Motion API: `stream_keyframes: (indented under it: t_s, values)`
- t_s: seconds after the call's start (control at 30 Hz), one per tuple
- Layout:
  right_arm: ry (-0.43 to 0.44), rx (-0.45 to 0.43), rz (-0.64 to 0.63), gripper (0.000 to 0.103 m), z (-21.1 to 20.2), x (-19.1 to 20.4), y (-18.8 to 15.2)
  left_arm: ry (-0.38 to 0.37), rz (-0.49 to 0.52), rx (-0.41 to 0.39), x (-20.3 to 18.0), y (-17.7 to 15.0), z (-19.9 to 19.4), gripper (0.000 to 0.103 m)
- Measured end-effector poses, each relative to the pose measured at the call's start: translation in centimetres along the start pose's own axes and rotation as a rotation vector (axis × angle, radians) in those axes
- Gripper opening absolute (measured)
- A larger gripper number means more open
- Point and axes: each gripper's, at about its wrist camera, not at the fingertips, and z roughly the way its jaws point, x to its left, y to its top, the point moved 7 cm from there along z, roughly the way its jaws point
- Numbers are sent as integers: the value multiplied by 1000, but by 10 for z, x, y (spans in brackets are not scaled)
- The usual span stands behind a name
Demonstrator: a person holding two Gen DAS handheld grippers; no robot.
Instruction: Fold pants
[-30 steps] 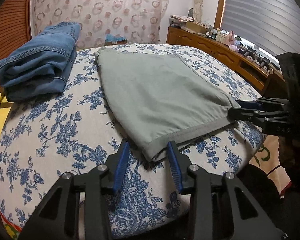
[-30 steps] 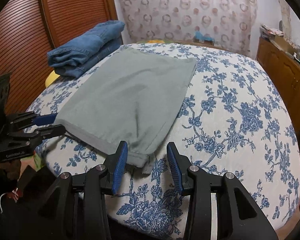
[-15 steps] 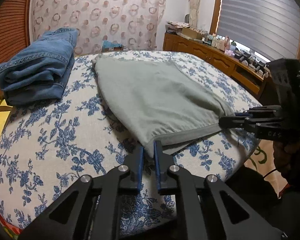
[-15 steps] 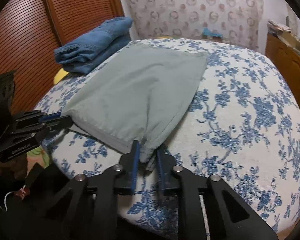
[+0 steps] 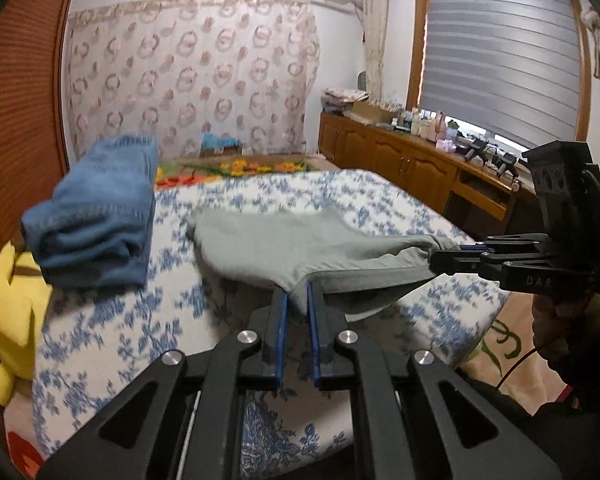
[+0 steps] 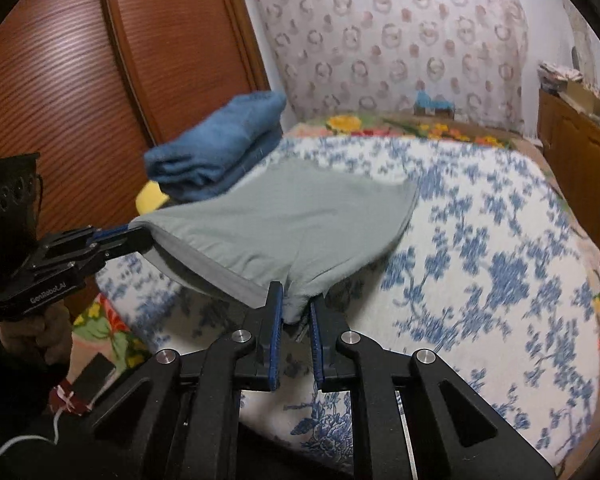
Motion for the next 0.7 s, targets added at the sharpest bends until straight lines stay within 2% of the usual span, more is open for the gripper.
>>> stream_keyframes:
  t_s: [0.2, 0.37, 0.53, 0.7]
  values:
    - [-9, -59, -28, 10, -28, 6, 19, 4, 30, -45, -13, 19, -20, 7]
    - [-17, -81, -50, 10, -37, 11, 24, 12, 36, -34, -13, 20, -17, 7]
    - [-37, -61, -62, 10, -12, 2, 28, 34, 21, -4, 0, 18, 10, 7]
    - [-80, -57, -62, 10, 29, -18, 47, 51, -2, -10, 20, 32, 44, 7]
